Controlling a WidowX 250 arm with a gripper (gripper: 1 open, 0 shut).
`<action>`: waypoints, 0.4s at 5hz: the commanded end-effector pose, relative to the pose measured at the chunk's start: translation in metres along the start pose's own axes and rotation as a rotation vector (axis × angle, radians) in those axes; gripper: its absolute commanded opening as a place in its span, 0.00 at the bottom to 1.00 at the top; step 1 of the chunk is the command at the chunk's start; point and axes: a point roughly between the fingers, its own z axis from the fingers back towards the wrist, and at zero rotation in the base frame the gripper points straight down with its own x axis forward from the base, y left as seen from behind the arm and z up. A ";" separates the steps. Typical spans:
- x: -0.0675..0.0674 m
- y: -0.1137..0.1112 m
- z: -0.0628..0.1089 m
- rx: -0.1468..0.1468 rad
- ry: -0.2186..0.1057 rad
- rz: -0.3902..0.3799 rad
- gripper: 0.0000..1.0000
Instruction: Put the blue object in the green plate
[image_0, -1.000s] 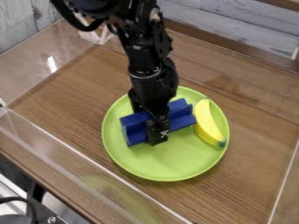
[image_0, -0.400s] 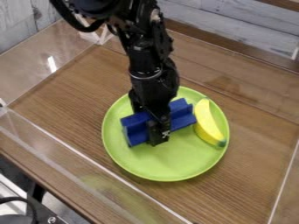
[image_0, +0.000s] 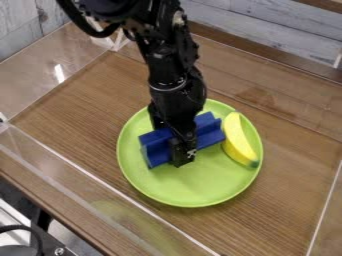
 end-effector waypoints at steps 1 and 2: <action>0.004 -0.006 -0.003 -0.005 -0.006 -0.015 0.00; 0.004 -0.008 -0.004 -0.007 -0.010 -0.013 0.00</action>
